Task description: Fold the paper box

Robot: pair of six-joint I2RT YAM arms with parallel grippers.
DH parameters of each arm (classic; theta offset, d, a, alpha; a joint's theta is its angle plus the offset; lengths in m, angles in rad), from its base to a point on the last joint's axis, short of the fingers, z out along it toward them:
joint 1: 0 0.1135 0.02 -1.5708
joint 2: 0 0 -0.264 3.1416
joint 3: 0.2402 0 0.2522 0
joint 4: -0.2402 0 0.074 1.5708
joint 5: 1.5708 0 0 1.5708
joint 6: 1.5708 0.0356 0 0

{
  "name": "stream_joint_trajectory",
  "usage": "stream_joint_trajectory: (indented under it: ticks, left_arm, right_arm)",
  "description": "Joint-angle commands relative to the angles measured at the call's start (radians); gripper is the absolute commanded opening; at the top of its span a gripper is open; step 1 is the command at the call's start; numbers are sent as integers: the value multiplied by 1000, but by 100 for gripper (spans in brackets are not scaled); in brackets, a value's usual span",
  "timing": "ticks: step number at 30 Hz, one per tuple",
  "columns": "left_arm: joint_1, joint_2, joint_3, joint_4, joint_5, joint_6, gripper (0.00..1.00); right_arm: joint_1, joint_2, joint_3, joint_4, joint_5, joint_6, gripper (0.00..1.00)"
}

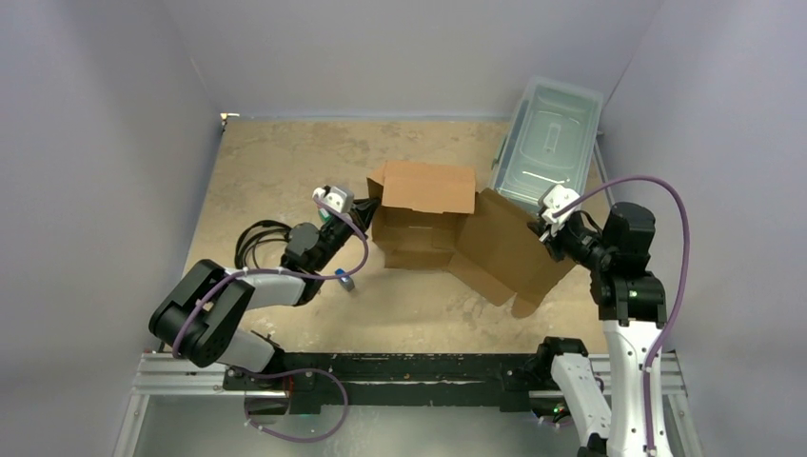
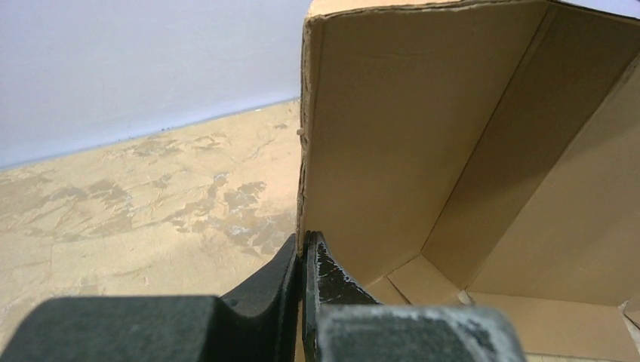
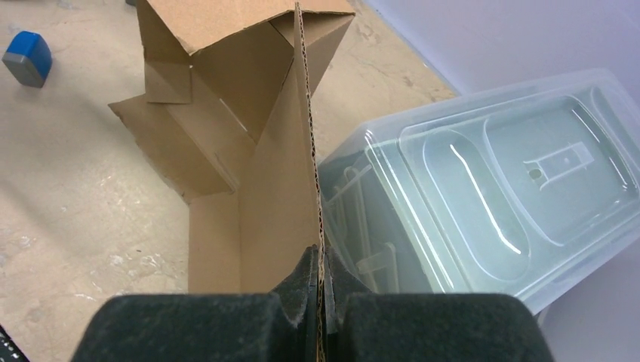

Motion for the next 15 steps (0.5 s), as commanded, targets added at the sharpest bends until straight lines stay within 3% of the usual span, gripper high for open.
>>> stream_joint_trajectory:
  ticks: [1, 15]
  left_arm:
    - [-3, 17, 34, 30, 1, -37, 0]
    - [-4, 9, 69, -83, -34, -123, 0]
  right_arm:
    - [-2, 8, 26, -5, -79, 46, 0]
    - [-2, 24, 29, -14, -107, 29, 0]
